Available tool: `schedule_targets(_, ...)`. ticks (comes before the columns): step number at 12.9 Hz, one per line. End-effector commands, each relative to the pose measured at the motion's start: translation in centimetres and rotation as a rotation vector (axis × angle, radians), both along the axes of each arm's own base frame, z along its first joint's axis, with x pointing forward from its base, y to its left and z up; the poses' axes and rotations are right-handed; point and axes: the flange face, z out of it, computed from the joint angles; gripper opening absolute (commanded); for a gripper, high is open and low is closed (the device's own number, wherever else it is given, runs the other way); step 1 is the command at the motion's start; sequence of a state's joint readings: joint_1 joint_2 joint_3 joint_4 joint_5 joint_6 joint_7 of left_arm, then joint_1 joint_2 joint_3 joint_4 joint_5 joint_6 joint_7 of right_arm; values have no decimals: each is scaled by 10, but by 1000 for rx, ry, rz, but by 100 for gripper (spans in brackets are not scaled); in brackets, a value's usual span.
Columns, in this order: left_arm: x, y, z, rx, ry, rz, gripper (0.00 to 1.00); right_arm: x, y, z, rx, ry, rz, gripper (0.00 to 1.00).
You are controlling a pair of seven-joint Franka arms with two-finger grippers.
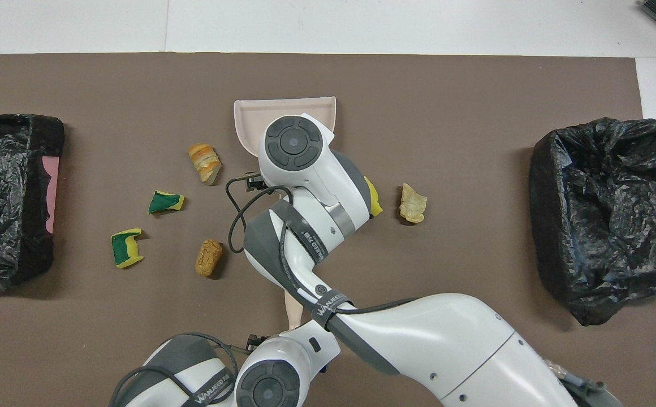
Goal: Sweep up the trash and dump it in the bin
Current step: 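Reach the right gripper to the dustpan handle and grasp it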
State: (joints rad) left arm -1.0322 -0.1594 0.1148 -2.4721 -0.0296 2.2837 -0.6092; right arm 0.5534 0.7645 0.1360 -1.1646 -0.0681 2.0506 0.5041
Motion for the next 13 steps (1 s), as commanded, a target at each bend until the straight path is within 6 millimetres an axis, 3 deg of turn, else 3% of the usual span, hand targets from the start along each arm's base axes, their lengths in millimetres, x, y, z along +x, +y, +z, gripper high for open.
schedule_targets(1, -9, 0, -2, -19, 1, 14, 90, -1, 4, -7, -29, -1, -6, 77)
schedule_targets(2, -10, 0, -2, -19, 6, 17, 74, -2, 4, -8, -31, 2, -7, 61)
schedule_targets(3, -10, 1, -3, -20, 16, 41, 51, -2, 3, -7, -32, 4, -29, 29)
schedule_targets(4, -10, 1, -3, -20, 17, 48, 30, -2, 4, -8, -31, 9, -56, 10)
schedule_targets(5, -8, 1, -3, -20, 17, 44, 7, -3, 4, -8, -30, 12, -64, 0)
schedule_targets(6, -4, 1, -3, -18, 17, 48, 1, -1, 2, -3, -16, 14, -82, 0)
schedule_targets(9, 1, 1, -2, -13, 21, 49, 0, 5, -8, 16, 1, 0, -112, 0)
schedule_targets(11, 8, 2, 11, -10, 18, 42, 0, 14, -24, 40, 20, -24, -126, 0)
schedule_targets(13, 30, 13, 28, 18, 33, 43, 0, 12, -32, 56, 16, -32, -111, 0)
